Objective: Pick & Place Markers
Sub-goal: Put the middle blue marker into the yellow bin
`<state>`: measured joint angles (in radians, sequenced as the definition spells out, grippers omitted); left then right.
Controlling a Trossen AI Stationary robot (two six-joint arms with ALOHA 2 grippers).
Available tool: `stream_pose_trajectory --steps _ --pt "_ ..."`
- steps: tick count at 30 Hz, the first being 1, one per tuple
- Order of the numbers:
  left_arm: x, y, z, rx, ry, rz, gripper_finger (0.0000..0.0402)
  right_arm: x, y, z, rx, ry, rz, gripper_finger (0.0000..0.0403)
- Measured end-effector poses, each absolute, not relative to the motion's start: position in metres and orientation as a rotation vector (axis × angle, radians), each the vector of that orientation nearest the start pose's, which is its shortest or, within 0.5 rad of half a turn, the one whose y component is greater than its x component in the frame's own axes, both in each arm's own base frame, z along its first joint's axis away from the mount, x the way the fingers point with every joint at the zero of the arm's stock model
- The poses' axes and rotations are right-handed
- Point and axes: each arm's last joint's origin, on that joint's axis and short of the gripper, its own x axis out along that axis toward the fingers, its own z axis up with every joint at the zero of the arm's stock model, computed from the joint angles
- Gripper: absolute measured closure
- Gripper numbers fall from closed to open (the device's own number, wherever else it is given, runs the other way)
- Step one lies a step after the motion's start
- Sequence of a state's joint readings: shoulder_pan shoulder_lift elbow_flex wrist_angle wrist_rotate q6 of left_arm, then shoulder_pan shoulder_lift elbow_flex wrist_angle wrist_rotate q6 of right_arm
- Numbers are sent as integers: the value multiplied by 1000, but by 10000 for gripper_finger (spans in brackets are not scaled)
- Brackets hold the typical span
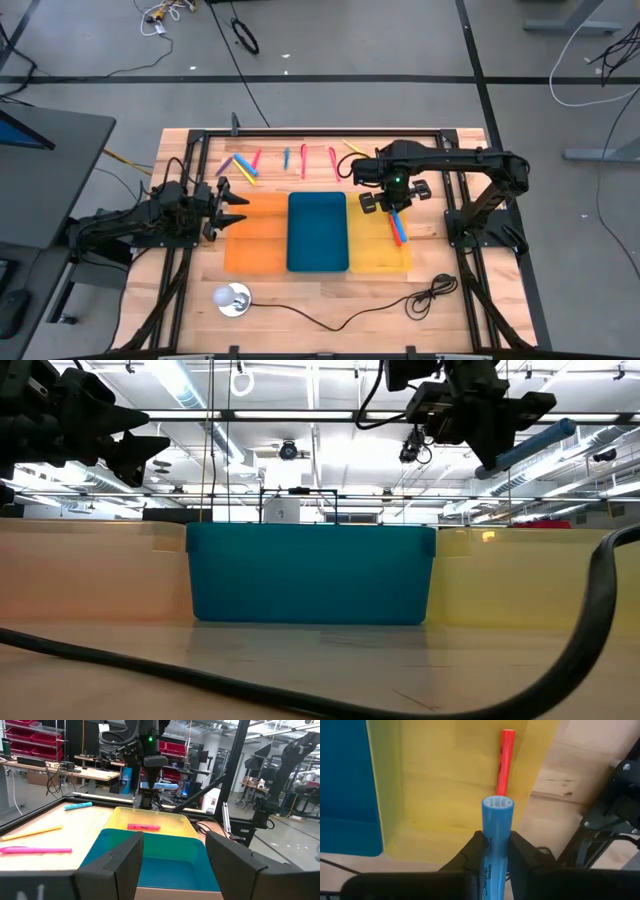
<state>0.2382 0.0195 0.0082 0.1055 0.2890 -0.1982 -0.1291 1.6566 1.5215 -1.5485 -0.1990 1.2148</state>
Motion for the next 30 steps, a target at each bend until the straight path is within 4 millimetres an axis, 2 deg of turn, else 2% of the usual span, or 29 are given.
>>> stream_pose_trajectory --steps 8,14,20,30 --pt "96 15 175 -173 -86 -60 179 284 -33 295 1148 1447 -1016 350" --pt "96 15 175 -173 -86 -60 179 288 -31 269 1160 1411 -1005 349" --pt "96 15 175 -173 -86 -60 179 285 -30 245 1161 1428 -1028 349" --pt "96 15 175 -173 -86 -60 179 282 -31 207 1178 1358 -1066 349"
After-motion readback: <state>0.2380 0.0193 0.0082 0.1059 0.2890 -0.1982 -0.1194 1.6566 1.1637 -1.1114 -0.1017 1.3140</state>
